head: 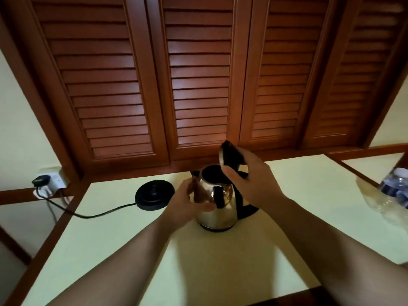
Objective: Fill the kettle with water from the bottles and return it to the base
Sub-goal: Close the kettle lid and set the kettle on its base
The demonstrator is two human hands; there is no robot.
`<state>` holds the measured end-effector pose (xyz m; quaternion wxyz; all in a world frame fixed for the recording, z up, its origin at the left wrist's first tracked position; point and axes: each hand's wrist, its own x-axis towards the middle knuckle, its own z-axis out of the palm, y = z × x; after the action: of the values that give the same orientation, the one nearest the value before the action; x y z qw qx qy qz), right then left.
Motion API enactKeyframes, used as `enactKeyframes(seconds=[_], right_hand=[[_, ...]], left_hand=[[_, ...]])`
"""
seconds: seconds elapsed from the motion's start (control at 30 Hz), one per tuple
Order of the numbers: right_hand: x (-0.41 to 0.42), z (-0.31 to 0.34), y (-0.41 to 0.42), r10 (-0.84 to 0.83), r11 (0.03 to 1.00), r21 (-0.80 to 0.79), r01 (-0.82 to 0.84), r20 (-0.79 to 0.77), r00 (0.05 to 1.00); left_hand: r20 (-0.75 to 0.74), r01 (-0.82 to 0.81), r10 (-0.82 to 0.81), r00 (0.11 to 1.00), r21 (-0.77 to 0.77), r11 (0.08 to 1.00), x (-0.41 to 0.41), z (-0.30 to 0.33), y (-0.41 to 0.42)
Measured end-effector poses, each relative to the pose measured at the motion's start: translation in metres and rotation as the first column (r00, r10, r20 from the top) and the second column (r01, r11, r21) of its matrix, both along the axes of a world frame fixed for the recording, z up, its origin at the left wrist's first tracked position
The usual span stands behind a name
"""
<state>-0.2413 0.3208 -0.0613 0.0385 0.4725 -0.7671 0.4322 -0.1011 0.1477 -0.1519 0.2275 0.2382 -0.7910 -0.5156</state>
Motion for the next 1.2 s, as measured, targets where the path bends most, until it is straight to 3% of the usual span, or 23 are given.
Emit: enactKeyframes(seconds=[0.17, 0.4, 0.57, 0.67, 0.77, 0.83, 0.9, 1.03, 1.2], right_hand=[[0.008, -0.001, -0.021, -0.031, 0.957, 0.273, 0.098, -0.242, 0.97], [0.006, -0.011, -0.025, -0.02, 0.942, 0.314, 0.116, -0.294, 0.956], [-0.015, -0.001, -0.025, 0.108, 0.952, 0.3, -0.063, -0.135, 0.985], [-0.025, 0.002, -0.019, 0.203, 0.943, 0.295, -0.156, -0.137, 0.97], [-0.035, -0.016, -0.004, 0.113, 0.975, 0.204, -0.088, -0.113, 0.987], [-0.042, -0.042, 0.006, 0.004, 0.991, 0.131, -0.005, 0.011, 1.0], [-0.041, -0.065, 0.014, 0.001, 0.998, 0.062, -0.011, 0.158, 0.987], [-0.038, -0.089, 0.015, -0.021, 0.999, -0.029, 0.031, 0.297, 0.955], [-0.045, -0.096, 0.008, 0.006, 0.999, -0.047, 0.011, 0.33, 0.944]], left_hand=[[-0.024, 0.019, -0.018, 1.0, 0.028, 0.999, -0.003, -0.008, -0.006], [-0.016, -0.03, 0.03, 0.999, 0.008, 1.0, -0.004, -0.008, -0.007], [-0.054, -0.142, 0.141, 0.989, -0.021, 0.99, -0.005, -0.003, 0.01], [-0.087, -0.178, 0.177, 0.98, 0.0, 0.984, -0.006, -0.002, 0.02], [-0.098, -0.166, 0.167, 0.981, 0.016, 0.986, -0.006, -0.004, 0.021], [-0.059, -0.133, 0.131, 0.99, -0.034, 0.991, -0.005, -0.004, 0.018], [-0.021, -0.1, 0.099, 0.995, -0.028, 0.995, -0.005, -0.006, 0.017], [-0.036, -0.013, 0.015, 0.999, 0.055, 0.998, -0.006, -0.015, 0.017], [-0.076, -0.072, 0.079, 0.994, 0.083, 0.994, -0.008, -0.02, 0.011]])
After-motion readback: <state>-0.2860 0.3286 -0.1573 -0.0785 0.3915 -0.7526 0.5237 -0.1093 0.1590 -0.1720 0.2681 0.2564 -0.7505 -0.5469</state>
